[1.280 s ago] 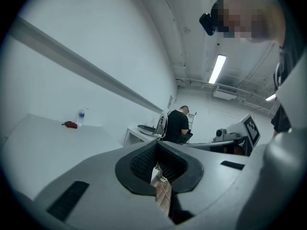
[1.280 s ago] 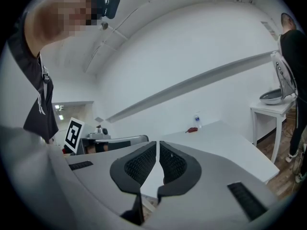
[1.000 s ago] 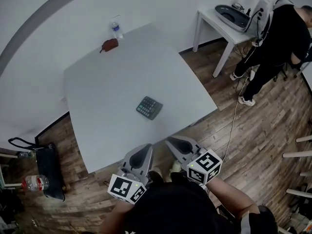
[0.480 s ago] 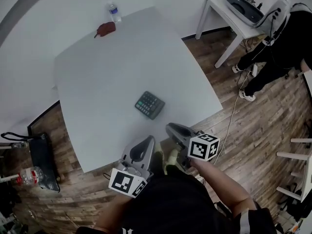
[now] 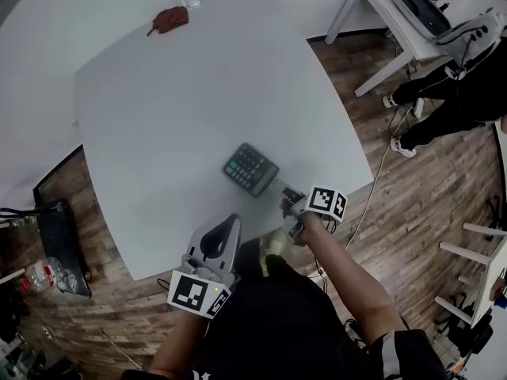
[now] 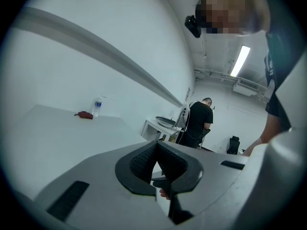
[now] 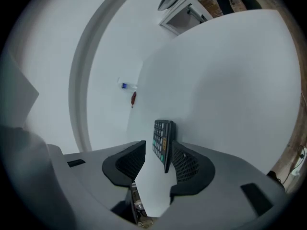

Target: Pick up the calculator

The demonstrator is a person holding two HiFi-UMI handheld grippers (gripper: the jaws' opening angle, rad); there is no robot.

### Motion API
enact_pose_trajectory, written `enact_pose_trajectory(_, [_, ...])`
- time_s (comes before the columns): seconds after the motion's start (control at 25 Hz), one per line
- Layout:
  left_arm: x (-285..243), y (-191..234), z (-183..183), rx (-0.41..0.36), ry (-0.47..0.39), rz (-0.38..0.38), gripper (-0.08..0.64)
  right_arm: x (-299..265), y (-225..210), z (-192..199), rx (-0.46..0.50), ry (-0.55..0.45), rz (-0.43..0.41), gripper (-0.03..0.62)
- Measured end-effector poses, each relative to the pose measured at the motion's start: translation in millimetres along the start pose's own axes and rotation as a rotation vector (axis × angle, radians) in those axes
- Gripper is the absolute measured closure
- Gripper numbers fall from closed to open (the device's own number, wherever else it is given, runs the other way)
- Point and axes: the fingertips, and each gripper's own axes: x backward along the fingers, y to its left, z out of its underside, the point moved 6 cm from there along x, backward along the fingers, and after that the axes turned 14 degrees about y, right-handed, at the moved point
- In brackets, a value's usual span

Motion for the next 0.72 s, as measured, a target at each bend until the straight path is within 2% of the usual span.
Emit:
enact_pose_trajectory(0.24, [-6,19,-4,0.016,0.025,-0.010,0.555,-26,-21,-6,-0.054,0.032,0.019,0.440])
enact_pose_trajectory(0.64, [-11,34,-7,0.038,0.043,-0.027,0.555,-52,-29,-12,-0.067,0.107,0.022,0.443])
enact_pose_trajectory(0.72, [-11,36,-7,0.040,0.043,-0.033,0.555,-56,-30,-12,-0.069,0.112,0.020,0.494])
